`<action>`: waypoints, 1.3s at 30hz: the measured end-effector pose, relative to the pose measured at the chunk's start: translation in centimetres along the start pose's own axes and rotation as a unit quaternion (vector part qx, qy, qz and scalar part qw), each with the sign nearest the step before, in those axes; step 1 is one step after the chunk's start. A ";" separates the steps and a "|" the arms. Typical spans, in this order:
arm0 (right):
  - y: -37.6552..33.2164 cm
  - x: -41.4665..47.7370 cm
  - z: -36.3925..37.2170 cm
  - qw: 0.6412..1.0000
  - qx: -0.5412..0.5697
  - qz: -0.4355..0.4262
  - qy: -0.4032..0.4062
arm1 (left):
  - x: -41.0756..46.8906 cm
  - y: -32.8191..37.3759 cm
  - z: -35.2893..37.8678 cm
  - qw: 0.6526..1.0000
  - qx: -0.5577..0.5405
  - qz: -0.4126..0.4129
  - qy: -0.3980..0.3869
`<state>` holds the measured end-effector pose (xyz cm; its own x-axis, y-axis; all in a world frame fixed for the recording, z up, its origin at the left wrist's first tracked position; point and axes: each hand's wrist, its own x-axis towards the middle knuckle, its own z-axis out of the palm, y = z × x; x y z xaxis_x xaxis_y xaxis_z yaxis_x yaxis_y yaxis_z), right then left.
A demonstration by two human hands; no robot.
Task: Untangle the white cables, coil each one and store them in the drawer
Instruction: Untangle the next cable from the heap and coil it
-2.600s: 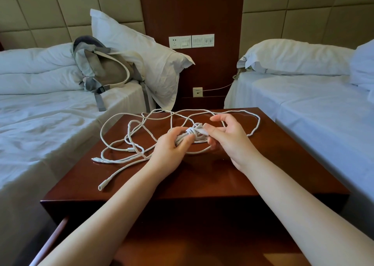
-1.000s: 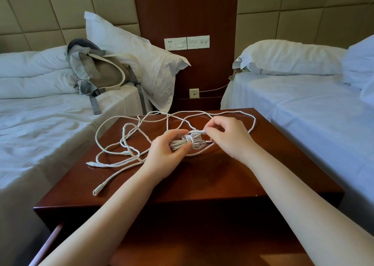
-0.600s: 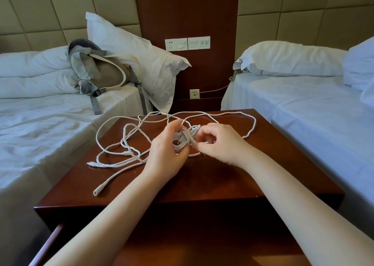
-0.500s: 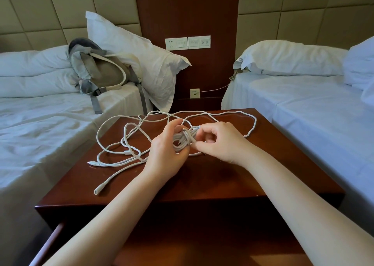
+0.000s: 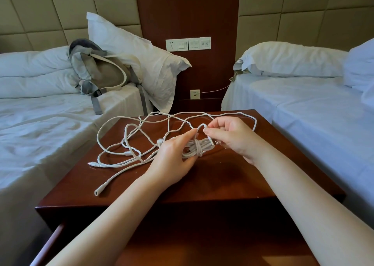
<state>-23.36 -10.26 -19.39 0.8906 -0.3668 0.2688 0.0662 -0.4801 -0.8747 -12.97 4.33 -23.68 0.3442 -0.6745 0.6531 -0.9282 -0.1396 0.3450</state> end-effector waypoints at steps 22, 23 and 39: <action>-0.2 0.2 0.8 0.984 -0.092 -0.109 0.103 | -0.2 1.1 0.1 0.993 0.082 0.078 0.043; -0.3 0.2 0.8 0.983 -0.099 -0.118 0.100 | -0.2 1.0 0.1 0.994 0.075 0.070 0.046; 0.3 0.2 0.8 0.988 -0.089 -0.100 0.077 | -0.2 0.8 0.5 0.999 0.038 -0.022 0.029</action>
<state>-22.80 -9.88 -19.91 0.7882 -0.3599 0.4993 0.1421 -0.6829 -0.7166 -13.86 4.00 -23.84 0.3909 -0.6236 0.6770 -0.9191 -0.2250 0.3235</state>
